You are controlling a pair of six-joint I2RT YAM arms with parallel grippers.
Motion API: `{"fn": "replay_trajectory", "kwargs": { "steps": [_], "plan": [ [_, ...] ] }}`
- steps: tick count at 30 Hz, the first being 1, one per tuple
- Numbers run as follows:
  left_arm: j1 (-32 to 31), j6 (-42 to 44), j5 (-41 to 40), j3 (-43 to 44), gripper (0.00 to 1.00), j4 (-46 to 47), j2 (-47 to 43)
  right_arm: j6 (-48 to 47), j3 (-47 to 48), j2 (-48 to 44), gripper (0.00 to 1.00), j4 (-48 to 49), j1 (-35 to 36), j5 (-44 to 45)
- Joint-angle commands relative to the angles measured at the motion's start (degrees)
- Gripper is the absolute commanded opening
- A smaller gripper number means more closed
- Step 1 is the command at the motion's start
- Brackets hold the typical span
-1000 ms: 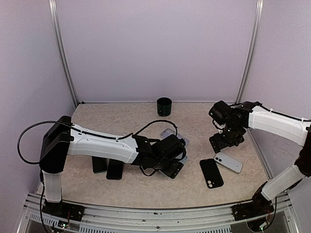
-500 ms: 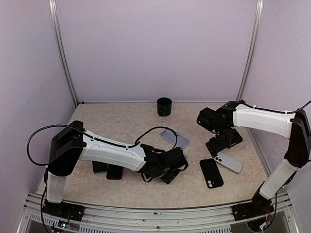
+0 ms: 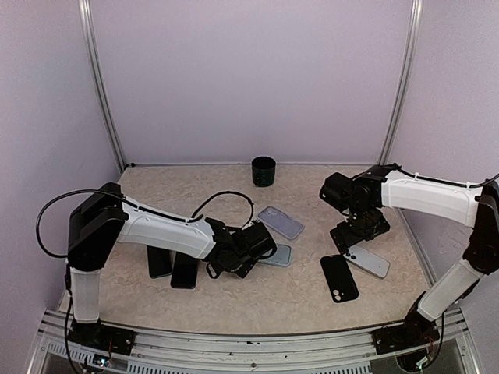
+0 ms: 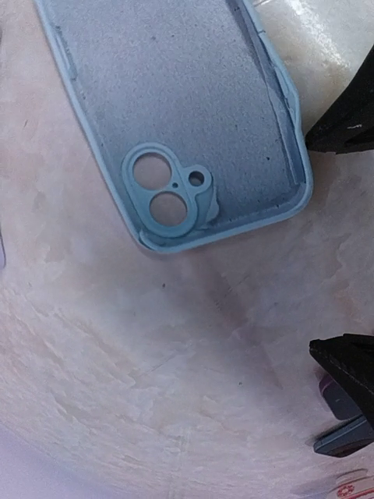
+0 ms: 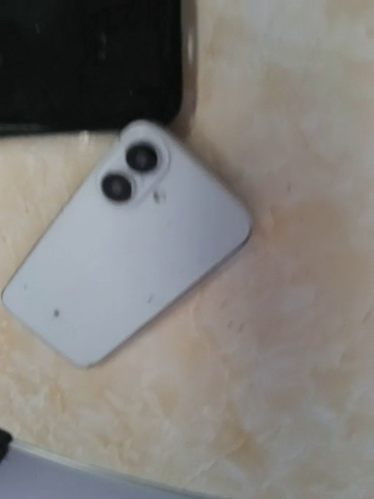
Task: Put the phone into the phone case
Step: Move the phone case to the center of the board.
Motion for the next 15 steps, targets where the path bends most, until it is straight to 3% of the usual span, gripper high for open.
{"fn": "replay_trajectory", "kwargs": {
  "steps": [1,4,10,15],
  "plan": [
    [0.18,0.74,0.82,0.14,0.78,0.69,-5.17,-3.80,-2.76,-5.19,0.99,7.71,-2.33,-6.21],
    [-0.47,0.38,2.86,-0.26,0.79,1.74,-8.59,-2.59,-4.87,-9.33,0.99,13.15,-6.09,-10.33],
    [-2.66,0.28,6.43,0.08,0.79,5.11,-12.17,12.84,-12.22,-18.33,0.99,19.55,-9.51,-10.96],
    [-1.83,2.22,12.22,7.13,0.83,8.45,-10.76,22.79,-17.71,-20.88,0.99,21.34,-11.36,-11.25]
  ]
}}
